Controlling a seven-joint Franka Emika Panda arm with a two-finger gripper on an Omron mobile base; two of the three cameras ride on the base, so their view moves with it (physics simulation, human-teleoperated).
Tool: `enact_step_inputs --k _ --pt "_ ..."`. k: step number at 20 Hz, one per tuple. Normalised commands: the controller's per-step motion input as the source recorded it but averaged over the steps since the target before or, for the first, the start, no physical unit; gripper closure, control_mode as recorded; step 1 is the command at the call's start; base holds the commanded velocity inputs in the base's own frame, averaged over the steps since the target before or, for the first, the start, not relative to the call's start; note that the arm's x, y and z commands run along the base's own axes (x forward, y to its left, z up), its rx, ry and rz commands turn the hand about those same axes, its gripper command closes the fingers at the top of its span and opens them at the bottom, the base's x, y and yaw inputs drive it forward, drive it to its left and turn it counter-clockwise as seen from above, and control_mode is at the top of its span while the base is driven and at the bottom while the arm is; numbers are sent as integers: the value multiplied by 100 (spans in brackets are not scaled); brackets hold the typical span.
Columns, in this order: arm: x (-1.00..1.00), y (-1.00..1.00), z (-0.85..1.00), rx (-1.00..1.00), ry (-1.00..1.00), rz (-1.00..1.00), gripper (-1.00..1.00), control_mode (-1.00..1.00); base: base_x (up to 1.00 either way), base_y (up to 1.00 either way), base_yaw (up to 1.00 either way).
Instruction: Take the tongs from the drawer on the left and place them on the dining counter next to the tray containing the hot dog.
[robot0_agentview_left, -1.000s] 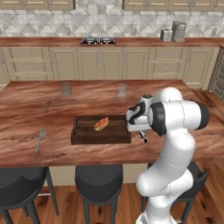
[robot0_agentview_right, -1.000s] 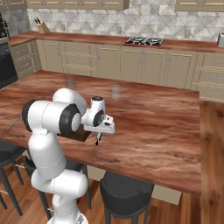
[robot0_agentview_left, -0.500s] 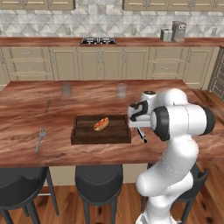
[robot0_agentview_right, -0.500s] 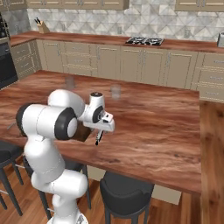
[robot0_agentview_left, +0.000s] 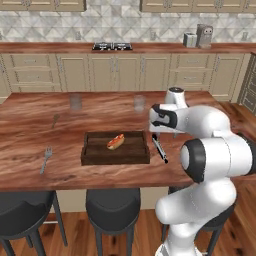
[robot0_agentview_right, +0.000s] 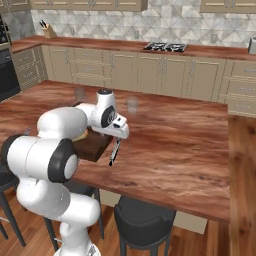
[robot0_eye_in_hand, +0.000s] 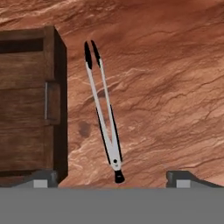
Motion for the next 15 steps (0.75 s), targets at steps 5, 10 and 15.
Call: enact_step_inputs --k 5,10,15 --pt "-29 0 65 0 -16 0 -100 -100 0 0 0" --pt "-42 0 37 0 -31 0 -100 -100 0 0 0" --pt "-59 0 36 0 -37 0 -100 -100 0 0 0"
